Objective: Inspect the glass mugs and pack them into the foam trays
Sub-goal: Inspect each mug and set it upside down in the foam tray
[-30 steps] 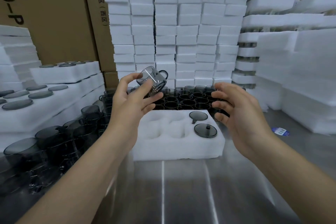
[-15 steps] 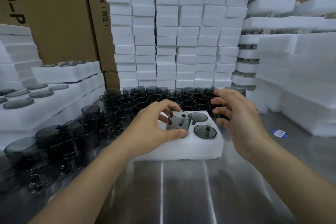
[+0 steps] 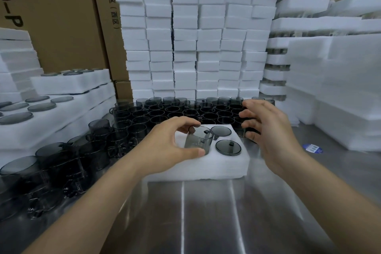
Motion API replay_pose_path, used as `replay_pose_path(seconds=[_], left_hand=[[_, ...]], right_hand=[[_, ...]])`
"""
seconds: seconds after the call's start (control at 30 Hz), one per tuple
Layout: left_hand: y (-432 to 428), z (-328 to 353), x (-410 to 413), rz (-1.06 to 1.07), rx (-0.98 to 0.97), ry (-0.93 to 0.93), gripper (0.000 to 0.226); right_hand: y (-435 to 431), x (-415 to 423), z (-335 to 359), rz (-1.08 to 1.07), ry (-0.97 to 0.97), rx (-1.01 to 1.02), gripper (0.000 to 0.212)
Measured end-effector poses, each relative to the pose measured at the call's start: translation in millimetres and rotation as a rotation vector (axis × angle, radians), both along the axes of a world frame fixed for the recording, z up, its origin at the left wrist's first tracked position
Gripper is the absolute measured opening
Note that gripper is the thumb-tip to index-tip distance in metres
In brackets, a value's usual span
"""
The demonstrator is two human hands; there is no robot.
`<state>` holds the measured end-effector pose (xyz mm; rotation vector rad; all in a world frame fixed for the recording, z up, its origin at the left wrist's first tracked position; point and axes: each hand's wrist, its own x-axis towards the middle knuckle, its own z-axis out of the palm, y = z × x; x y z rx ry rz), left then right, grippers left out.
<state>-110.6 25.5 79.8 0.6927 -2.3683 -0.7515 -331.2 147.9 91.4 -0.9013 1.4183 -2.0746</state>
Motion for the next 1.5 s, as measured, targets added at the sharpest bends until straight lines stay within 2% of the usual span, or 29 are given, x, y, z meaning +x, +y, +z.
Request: replay_pose_path(seconds=[0.27,0.43,0.6,0.7,0.77,0.87,1.07,1.2,1.33,1.4,1.5], left_hand=[[-4.5,-2.7,2.9,0.040,0.043,-0.100,0.060],[2.3,-2.6,-0.8,0.019,-0.008,-0.080,0.060],[5.8,2.1,-0.4,0.075,-0.052,-0.151,0.063],[9.1,4.2,1.7,0.099,-0.088,-0.227,0.054],[11.5,4.5,4.8,0.110,-0.170,-0.276,0.050],[18.5,3.3,6.7,0.119,-0.324,-0.303,0.068],[28.5,-4.9,-0.4,0.061,-0.253,-0.504,0.071],[33.2,-5.1,1.3,0.103,-0.325,-0.459,0.072],[38.6,-4.2,-1.3,0.159,-0.434,-0.286,0.069],[41.9,-0.8,-4.3,0.189,-0.447,-0.142,0.064],[47.4,2.8,-8.2,0.202,-0.346,0.158,0.049]], right_hand=[[-5.6,-23.6,-10.3,-0.127,0.054,0.040,0.008],[-7.2,-46.4,-25.4,-0.281,0.232,0.146,0.016],[-5.7,-62.9,-38.7,-0.481,0.559,0.363,0.014],[-4.7,-69.3,-44.8,-0.488,0.713,0.492,0.006],[-3.5,-70.4,-46.8,-0.471,0.783,0.593,0.014],[-0.7,-68.4,-46.5,-0.448,0.842,0.679,0.022],[5.1,-64.3,-42.1,-0.487,0.930,0.777,0.018],[7.0,-62.0,-38.5,-0.509,0.936,0.778,0.007],[4.0,-56.7,-31.5,-0.567,0.934,0.704,0.004],[4.5,-48.4,-24.6,-0.620,0.999,0.593,0.005],[10.0,-21.7,-8.4,-0.666,1.110,0.244,0.007]])
